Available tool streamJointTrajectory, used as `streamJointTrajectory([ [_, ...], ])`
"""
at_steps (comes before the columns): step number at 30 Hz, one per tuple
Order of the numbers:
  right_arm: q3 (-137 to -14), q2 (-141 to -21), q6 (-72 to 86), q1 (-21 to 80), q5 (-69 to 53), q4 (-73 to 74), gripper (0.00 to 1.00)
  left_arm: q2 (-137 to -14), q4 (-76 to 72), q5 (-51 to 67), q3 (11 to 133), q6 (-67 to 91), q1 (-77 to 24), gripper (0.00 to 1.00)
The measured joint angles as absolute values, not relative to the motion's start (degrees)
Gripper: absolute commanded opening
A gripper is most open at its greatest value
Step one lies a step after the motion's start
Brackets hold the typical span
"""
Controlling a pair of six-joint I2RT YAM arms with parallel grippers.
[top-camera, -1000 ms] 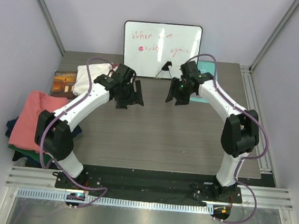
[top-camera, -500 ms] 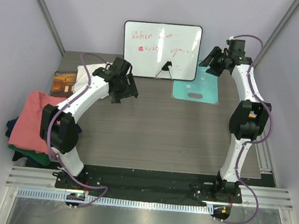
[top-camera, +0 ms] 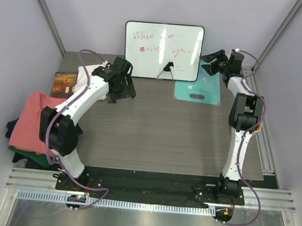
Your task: Fold and stack the t-shirts
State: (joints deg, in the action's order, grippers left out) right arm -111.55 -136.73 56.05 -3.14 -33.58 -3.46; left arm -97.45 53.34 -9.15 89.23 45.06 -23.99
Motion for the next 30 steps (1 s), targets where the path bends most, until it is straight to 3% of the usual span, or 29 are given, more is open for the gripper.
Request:
streamJointTrajectory([
  [8, -114.98, -144.92, 68.88, -8.29, -34.72, -18.63, 0.65, -97.45, 56.29, -9.47, 89.65, 42.78, -23.99, 0.79],
  [15, -117.91, -148.2, 73.25, -5.34, -36.6, -25.23, 0.65, -97.45, 57.45, -9.47, 89.67, 41.32, -23.99, 0.79],
  [30, -119.92, -153.14, 71.9, -0.12, -35.66, -26.15, 0.65, -97.25, 57.54, -9.45, 88.44, 40.07, -23.99, 0.78],
])
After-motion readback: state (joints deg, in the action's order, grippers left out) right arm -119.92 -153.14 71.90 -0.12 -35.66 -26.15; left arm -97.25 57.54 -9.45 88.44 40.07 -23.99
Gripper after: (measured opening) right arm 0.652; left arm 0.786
